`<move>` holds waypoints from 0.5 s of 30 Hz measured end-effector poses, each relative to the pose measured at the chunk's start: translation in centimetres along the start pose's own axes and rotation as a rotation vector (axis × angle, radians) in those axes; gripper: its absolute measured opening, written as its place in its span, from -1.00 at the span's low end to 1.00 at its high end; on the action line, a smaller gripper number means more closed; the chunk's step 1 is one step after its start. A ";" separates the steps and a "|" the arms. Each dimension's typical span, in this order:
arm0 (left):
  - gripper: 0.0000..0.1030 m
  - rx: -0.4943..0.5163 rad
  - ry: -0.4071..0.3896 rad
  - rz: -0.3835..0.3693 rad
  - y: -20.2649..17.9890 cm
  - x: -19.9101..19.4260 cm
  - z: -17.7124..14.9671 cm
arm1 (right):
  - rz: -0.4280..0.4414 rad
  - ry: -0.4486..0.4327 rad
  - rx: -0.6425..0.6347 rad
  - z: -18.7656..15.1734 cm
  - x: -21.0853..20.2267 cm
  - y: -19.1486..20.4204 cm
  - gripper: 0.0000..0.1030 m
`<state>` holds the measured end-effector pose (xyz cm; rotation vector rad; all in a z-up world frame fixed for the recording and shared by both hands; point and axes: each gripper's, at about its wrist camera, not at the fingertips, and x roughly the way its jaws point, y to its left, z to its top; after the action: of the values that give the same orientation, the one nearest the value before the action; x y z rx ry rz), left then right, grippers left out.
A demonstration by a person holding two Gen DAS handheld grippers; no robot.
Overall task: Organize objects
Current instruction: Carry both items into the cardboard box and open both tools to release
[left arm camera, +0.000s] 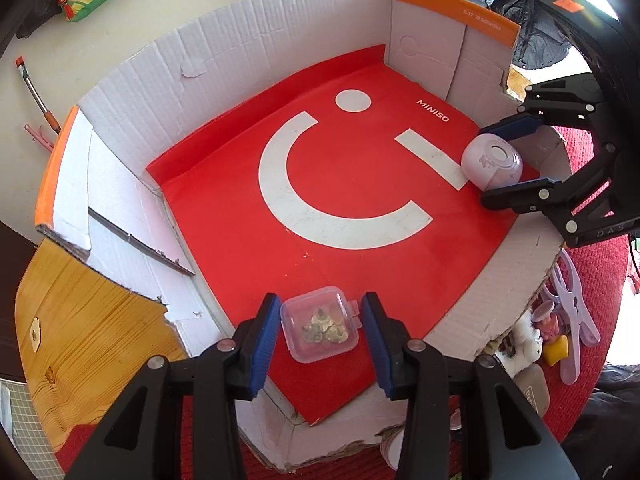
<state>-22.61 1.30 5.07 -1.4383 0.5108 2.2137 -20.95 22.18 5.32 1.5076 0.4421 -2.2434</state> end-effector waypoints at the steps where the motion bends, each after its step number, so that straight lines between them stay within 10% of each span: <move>1: -0.14 0.000 0.000 0.000 0.0 -0.1 -0.1 | -0.001 0.000 -0.001 -0.1 -0.1 0.0 0.09; 15: -0.02 -0.008 -0.009 -0.001 0.0 -1.4 -1.3 | -0.003 0.003 0.010 -1.8 -1.2 -0.8 0.16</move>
<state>-21.12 0.32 5.83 -1.4319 0.4990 2.2226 -19.45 23.89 5.78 1.5169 0.4343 -2.2489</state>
